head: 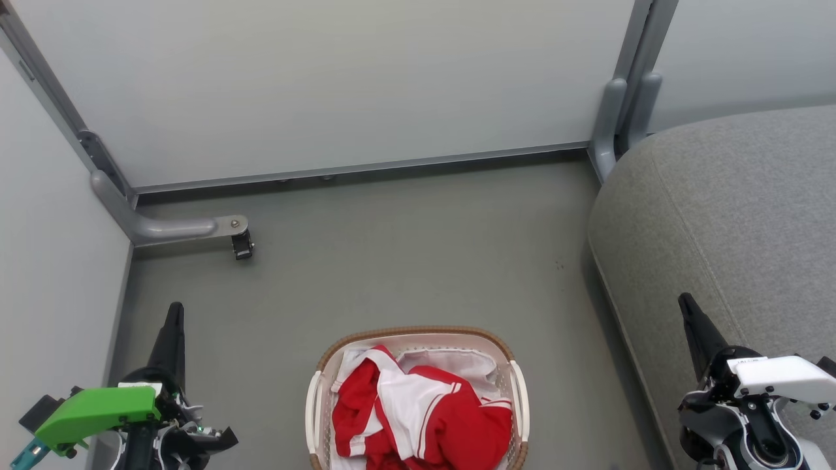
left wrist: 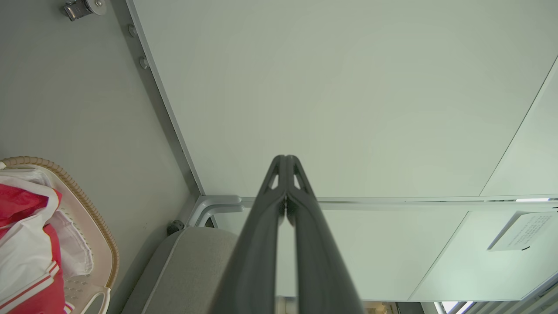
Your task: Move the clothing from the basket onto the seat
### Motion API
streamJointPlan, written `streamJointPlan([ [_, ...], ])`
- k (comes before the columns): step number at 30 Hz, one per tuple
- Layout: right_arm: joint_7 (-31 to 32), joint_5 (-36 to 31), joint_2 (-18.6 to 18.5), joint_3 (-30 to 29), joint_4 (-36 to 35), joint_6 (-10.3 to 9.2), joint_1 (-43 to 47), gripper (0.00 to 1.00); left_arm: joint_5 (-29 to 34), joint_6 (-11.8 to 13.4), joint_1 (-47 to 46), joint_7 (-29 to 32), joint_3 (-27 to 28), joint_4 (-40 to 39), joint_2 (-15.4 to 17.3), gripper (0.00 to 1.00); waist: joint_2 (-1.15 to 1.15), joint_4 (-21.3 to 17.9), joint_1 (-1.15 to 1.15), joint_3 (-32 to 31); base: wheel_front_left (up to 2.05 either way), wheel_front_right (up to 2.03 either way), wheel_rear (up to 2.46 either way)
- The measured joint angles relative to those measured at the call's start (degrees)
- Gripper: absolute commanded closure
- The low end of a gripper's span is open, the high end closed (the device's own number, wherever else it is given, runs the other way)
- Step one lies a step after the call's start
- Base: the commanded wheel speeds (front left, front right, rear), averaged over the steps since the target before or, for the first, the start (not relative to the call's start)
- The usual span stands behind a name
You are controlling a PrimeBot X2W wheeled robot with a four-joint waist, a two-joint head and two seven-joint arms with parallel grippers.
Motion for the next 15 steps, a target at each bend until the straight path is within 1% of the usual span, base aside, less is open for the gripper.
streamJointPlan([
  [15, 0.0, 0.0, 0.0, 0.0, 0.0, 0.0, 0.0, 1.0, 0.0, 0.0, 0.0, 0.0, 0.0, 0.0, 0.0, 1.0, 0.0, 0.0, 0.0, 0.0, 0.0, 0.0, 0.0],
])
